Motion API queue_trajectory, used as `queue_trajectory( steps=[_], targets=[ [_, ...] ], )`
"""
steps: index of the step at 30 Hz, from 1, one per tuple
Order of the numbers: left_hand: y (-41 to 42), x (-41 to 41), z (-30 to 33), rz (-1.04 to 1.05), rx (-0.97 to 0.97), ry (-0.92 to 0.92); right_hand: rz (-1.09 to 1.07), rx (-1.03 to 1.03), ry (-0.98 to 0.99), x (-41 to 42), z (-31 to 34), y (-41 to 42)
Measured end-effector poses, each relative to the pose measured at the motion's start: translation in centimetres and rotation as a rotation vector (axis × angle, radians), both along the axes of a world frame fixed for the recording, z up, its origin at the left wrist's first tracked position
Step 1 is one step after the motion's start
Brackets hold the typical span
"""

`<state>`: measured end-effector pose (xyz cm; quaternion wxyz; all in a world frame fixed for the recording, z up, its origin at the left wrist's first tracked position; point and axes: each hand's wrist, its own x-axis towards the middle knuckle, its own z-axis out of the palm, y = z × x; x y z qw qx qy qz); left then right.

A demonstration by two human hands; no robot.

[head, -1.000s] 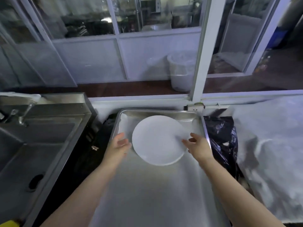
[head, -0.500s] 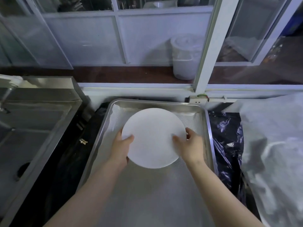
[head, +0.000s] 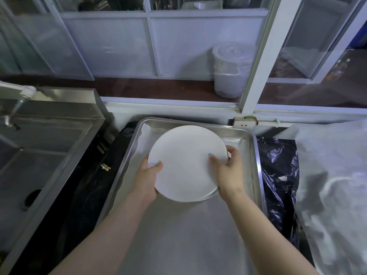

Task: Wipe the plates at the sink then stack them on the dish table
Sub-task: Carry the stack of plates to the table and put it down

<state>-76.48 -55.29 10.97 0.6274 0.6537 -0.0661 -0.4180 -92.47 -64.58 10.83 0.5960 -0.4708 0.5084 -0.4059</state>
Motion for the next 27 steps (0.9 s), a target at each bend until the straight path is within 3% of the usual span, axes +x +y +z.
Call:
queue_trajectory(
  steps=[7,14,18,27],
  targets=[
    [1.7,1.1,2.0,0.042,-0.088,-0.041,0.016,0.014,-0.172,1.3,1.0,0.9],
    [7.5,4.3,5.9,-0.088,-0.165,-0.39,0.126,-0.13,-0.226,4.3,3.7,4.7],
    [14.3,5.7,7.8,-0.097,-0.129,-0.524,0.23,-0.165,-0.255,6.7,5.9,9.5],
    [37.9,7.6,11.0,0.279,-0.123,-0.518,0.541,-0.166,-0.326,14.1,9.9,28.6]
  ],
)
